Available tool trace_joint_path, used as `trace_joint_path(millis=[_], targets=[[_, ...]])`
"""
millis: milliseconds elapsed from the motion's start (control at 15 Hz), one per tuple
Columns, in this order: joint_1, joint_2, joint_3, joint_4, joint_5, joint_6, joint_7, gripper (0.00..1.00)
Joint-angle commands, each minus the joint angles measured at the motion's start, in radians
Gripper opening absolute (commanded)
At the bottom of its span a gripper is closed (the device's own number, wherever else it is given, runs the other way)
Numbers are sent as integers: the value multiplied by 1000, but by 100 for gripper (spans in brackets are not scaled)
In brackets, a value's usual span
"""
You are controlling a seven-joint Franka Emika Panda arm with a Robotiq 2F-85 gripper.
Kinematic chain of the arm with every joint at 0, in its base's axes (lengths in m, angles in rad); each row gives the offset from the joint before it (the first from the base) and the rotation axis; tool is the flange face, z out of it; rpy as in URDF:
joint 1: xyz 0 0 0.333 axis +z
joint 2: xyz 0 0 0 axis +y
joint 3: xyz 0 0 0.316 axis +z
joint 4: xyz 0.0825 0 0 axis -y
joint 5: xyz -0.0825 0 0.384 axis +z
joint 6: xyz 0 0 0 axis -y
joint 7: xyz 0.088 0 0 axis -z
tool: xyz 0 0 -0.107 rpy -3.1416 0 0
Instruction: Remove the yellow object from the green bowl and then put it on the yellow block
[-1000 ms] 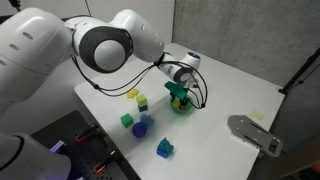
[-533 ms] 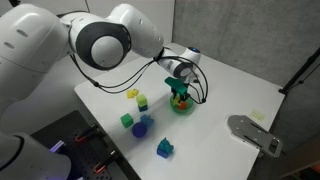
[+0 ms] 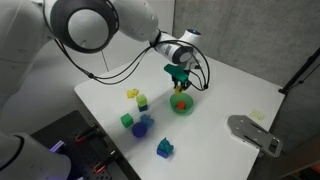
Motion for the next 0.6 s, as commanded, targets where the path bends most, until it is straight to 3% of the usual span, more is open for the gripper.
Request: trace_joint_path(millis=[0, 533], targets=[[6, -138, 15, -163, -8, 30, -26, 16], [131, -294, -17, -429, -188, 159, 26, 16]])
